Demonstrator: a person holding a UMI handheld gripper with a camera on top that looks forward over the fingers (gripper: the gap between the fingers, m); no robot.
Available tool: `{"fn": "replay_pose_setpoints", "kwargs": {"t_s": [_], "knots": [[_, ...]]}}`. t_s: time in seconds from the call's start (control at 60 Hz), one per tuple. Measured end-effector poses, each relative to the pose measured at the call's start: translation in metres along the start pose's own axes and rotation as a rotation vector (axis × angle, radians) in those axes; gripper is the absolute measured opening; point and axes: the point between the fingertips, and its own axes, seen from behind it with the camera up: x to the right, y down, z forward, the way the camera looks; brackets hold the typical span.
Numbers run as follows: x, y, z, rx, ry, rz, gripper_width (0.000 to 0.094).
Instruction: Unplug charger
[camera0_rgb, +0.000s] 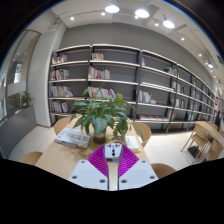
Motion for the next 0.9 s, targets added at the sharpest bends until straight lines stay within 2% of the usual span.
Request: {"fn": "replay_pose_setpoints", "kwargs": {"t_s": [0.067,0.133,0.15,0.2,0.217,0.267,0.283,0.3,0.45,0.6,0.633,0.683,0.733,0.8,0.9], "knots": [[0.031,0.018,0.004,-0.015,0.035,-0.014,0.0108],[0.047,0.073,0.008,-0.070,0.027,0.024,0.0119],[0.056,0.070,0.013,-0.097,0.026,0.030,0.0122],[0.070,0.105,0.019,-0.171,0.040,0.026,0.0123],[0.067,0.131,0.019,-0.180,0.042,0.018,0.0122],[0.068,0.157,0.023,-0.220,0.029,0.026,0.0123],[0.059,0.183,0.032,-0.228,0.024,0.035,0.0126],[0.069,0.173,0.024,-0.253,0.012,0.041,0.0127],[0.069,0.233,0.034,-0.361,0.013,0.048,0.0178],[0.076,0.268,0.035,-0.449,0.026,0.048,0.0255],[0.076,0.268,0.035,-0.449,0.022,0.043,0.0303],[0.074,0.260,0.036,-0.432,0.010,0.041,0.0444],[0.073,0.252,0.033,-0.407,0.006,0.042,0.0530],[0.074,0.228,0.022,-0.375,0.005,0.040,0.0587],[0.076,0.173,-0.002,-0.274,0.043,0.043,0.0642]]}}
